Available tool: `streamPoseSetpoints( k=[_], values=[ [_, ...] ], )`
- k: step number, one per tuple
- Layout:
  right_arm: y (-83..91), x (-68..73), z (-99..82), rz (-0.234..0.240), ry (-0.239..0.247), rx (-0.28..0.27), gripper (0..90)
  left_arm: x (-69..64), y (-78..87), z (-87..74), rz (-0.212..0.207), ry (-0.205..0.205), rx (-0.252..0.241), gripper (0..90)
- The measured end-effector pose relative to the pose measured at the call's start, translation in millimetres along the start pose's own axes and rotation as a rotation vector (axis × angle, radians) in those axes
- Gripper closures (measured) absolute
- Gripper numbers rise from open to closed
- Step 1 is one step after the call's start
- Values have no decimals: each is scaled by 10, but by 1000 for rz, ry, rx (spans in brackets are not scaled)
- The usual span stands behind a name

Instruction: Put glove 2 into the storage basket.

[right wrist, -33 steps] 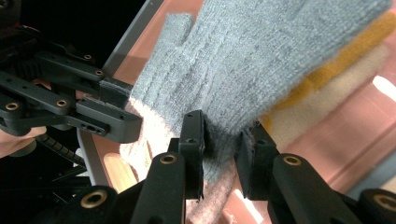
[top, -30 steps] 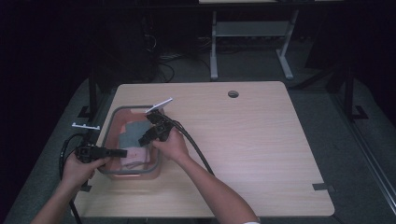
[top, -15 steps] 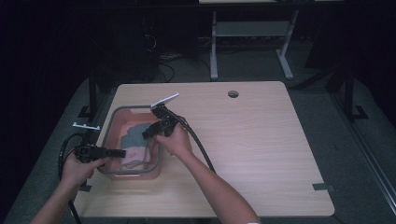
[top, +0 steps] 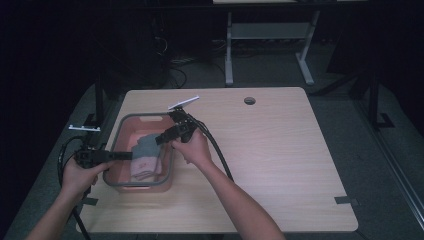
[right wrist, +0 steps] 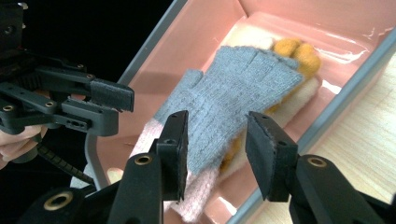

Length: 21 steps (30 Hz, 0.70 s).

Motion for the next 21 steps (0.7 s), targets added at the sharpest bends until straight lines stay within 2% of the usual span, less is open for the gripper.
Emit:
streamPoseSetpoints(
  k=[7, 12, 15, 21],
  values=[
    [149, 2, 7, 13, -6, -28, 577, -143, 16, 90, -31, -20, -24, 580],
    [222, -12, 4, 12, -12, -39, 567, -222, 3, 111, -44, -41, -23, 571],
    [266, -32, 4, 11, -4, -45, 558, -260, 0, 131, -53, -40, -30, 563],
    [394, -76, -12, 7, -18, -55, 548, -337, -27, 169, -64, -47, -30, 550]
  ],
)
Point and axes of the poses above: each handheld gripper's, and its own axes: y roughly backward along the jaws, z roughly out of its top, x roughly to its left, the point moved 9 cm from there along -y, roughly forward along the jaws, and after that the axes turned 8 degrees about z, right-handed, at the moved point
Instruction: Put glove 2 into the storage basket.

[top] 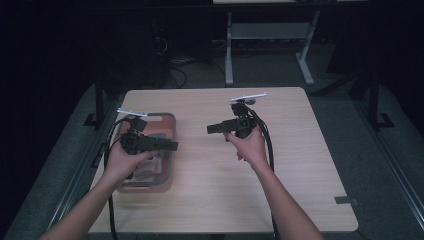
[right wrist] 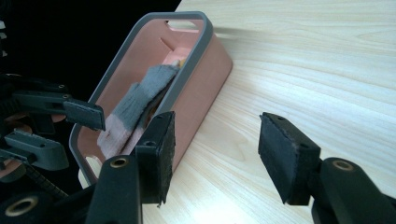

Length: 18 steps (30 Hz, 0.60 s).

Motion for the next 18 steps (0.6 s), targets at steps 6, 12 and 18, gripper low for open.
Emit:
streamPoseSetpoints(
  k=[6, 12, 18],
  values=[
    [96, -62, -34, -8, -14, -12, 450, -98, -75, 15, -18, -18, 7, 434],
    [188, -125, -83, -18, -23, -21, 441, -214, -180, 17, -36, -36, 23, 419],
    [303, -205, -133, -25, -46, -40, 431, -339, -274, 7, -55, -66, 39, 407]
  ],
)
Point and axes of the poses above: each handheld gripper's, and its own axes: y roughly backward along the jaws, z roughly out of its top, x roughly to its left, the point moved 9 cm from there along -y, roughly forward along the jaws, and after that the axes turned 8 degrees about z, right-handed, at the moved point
